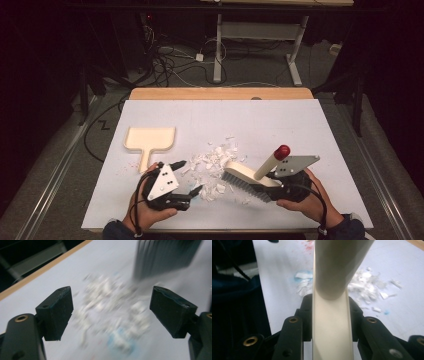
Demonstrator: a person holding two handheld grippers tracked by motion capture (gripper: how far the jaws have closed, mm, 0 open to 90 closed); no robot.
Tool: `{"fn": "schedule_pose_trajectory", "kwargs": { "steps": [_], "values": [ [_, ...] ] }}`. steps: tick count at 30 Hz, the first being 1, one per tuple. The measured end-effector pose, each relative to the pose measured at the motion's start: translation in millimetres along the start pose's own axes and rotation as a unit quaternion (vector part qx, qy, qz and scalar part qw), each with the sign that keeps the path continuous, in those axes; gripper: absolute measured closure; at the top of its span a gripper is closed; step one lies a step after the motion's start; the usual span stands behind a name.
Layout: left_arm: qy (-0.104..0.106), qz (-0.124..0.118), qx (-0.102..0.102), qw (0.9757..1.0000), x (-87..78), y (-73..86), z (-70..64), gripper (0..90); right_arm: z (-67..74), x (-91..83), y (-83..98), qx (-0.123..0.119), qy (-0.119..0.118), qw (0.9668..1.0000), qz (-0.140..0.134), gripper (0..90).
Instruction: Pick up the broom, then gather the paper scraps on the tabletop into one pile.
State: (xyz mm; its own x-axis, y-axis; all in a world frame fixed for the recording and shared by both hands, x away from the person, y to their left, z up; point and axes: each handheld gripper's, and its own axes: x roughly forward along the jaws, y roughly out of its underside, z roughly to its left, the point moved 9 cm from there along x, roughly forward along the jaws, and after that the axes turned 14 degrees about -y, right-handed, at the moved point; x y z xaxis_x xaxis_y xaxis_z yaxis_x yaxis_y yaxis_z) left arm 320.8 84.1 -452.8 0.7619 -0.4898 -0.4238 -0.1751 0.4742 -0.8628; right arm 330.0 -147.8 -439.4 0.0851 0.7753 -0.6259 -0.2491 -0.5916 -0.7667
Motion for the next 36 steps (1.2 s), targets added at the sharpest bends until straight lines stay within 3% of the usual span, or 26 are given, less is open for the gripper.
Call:
{"fn": "schedule_pose_trajectory", "kwargs": {
  "steps": [2,3,4,7,8,10,13,15,19,21,24,28,30,34,36],
  "values": [
    [-0.046,0.038,-0.004,0.9982,-4.0,28.8,19.8,18.1,-8.3,-7.0,-0.7,0.018,0.008,0.9997,-0.017,68.1],
    [-0.046,0.038,-0.004,0.9982,-4.0,28.8,19.8,18.1,-8.3,-7.0,-0.7,0.018,0.008,0.9997,-0.017,68.1],
    [-0.071,0.049,-0.013,0.9962,-9.5,45.3,29.5,18.1,-15.9,-12.9,0.4,0.025,0.025,0.9991,-0.022,68.1],
    [-0.084,0.056,-0.021,0.9947,-13.8,57.2,34.4,18.1,-23.4,-20.1,3.0,0.031,0.051,0.998,-0.023,68.1],
    [-0.096,0.058,-0.014,0.9936,-15.3,61.5,37.0,18.1,-25.3,-22.2,3.3,0.032,0.06,0.9974,-0.024,68.1],
    [-0.095,0.059,-0.021,0.9935,-17.7,67.3,35.6,18.1,-28.8,-26.2,3.8,0.038,0.07,0.9964,-0.029,68.1],
    [-0.1,0.07,-0.008,0.9925,-19.5,76.1,33.9,18.1,-36.1,-32.8,5.8,0.038,0.099,0.994,-0.027,68.1],
    [-0.101,0.076,-0.001,0.9919,-20.3,80.2,34.2,18.1,-38.7,-34.8,6.9,0.042,0.103,0.9934,-0.029,68.1],
    [-0.094,0.078,-0.018,0.9924,-23.8,88.4,35.3,18.1,-46.8,-39.2,10.6,0.048,0.123,0.9908,-0.03,68.1],
    [-0.091,0.092,-0.026,0.9912,-26.0,97.6,34.5,18.1,-50.6,-41.1,10.7,0.055,0.127,0.9897,-0.038,68.1],
    [-0.094,0.091,-0.028,0.991,-29.1,99.4,35.0,18.1,-55.4,-43.6,12.9,0.062,0.127,0.9889,-0.045,68.0],
    [-0.096,0.089,-0.029,0.991,-29.2,99.5,35.0,18.1,-63.8,-45.1,17.4,0.064,0.145,0.9866,-0.04,68.1],
    [-0.094,0.093,-0.029,0.9908,-28.7,100.9,34.5,18.1,-74.8,-48.1,20.1,0.069,0.167,0.9829,-0.036,68.1],
    [-0.089,0.093,-0.029,0.9913,-25.9,100.4,33.2,18.1,-89.4,-50.5,20.3,0.077,0.179,0.9801,-0.038,68.1],
    [-0.086,0.097,-0.025,0.9913,-24.3,101.3,31.5,18.1,-110.8,-47.8,19.3,0.084,0.197,0.9761,-0.036,68.1]
  ]
}}
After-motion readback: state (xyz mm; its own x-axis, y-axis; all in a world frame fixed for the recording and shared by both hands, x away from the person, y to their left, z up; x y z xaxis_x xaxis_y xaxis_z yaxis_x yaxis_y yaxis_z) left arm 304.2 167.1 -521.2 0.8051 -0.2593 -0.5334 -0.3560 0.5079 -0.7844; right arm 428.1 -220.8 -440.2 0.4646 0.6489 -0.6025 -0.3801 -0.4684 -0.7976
